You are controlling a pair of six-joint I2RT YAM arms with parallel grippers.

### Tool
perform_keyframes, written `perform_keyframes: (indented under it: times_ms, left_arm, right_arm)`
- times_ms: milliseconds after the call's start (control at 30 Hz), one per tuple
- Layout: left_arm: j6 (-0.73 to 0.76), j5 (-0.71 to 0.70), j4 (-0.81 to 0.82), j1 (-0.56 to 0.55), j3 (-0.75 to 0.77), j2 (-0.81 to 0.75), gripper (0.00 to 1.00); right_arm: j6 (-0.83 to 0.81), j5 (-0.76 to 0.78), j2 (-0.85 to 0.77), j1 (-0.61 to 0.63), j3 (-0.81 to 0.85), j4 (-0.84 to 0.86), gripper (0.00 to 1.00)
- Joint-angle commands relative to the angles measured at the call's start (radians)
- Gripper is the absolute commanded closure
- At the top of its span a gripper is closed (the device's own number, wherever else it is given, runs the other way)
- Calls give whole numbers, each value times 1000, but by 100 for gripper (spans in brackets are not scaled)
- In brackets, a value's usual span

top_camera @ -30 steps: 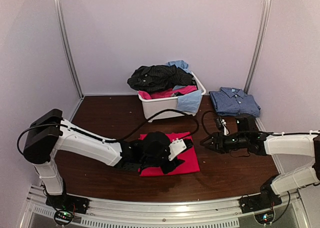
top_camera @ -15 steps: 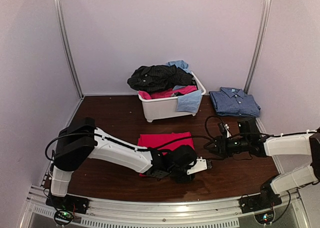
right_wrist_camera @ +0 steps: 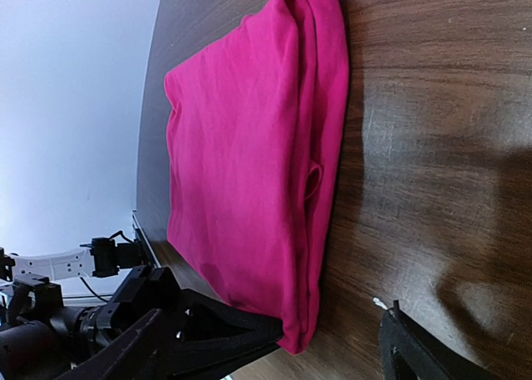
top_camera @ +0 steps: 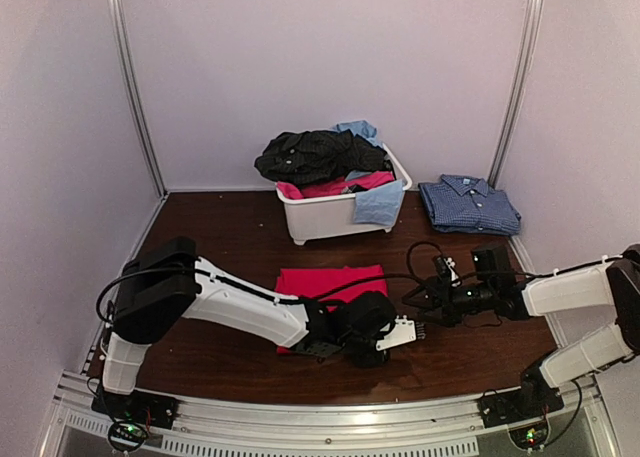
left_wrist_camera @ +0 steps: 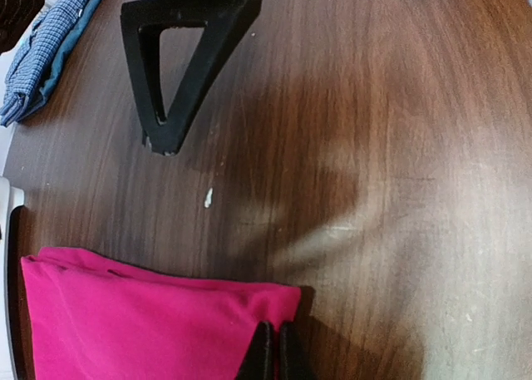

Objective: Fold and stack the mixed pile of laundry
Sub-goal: Pick up the square-folded T-shirt from the center of the board, then pass from the left arm to the right

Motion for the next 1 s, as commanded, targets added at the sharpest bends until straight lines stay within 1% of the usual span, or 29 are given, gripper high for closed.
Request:
perform_keyframes:
  times_ms: [0,133,300,467,567,633,733,967]
  left_arm:
    - [-41,54,106,15,-51,-96,100]
    - [-56,55,130,22,-66,-128,100]
    - [-60,70,142,24,-77,-152,100]
    - [-63,84,150,24,-91,-164,100]
    - [-63,97,169,23,-114,-184,100]
    - [-68,113,185,22,-134,-200,100]
    - [-69,130,188,17,-148,-215,100]
    - [-46,133,189,-16,-183,-235,100]
  right_arm:
    - [47,-30,36,23,-2,82,11]
    - [102,-37,79,43,-10,137,11]
    - [186,-40,114,71,-40,251,10]
    - [237,-22,173,103,-12,318,11]
    - [263,-25,227,119,12,353,13]
    - [284,-27,265,131,27,390,16]
    - [321,-30,328,148,52,457,25]
    - [401,-26,440,150,103,546,37]
